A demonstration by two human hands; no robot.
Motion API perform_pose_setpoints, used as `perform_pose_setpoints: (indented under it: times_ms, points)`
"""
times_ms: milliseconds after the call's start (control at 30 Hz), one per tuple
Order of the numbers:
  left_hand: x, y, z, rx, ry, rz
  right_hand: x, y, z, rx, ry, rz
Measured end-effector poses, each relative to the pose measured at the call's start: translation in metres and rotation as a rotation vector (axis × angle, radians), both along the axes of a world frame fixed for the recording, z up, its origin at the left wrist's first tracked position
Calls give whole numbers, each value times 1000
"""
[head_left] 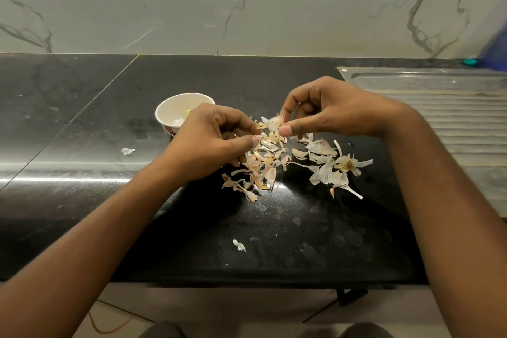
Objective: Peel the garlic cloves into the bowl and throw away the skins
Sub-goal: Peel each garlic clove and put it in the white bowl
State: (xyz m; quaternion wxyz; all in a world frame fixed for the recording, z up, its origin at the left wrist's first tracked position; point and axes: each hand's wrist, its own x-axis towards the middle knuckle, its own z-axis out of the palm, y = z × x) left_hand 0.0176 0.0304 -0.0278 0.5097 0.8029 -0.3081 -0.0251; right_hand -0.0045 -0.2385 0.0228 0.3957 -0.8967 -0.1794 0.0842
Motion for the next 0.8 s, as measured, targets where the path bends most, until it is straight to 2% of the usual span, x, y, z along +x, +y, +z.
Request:
perform_pose_setpoints:
  times_ms: [233,533,800]
  points:
    - [-2,-5,-3,-48,66,-56,3,11,-7,120,4,55]
    - [-3,-3,1,-210,297,-97,2,12,-5,235,-12,118]
    - [-1,-1,5,-258,350,-13,2,15,-6,213,-33,95]
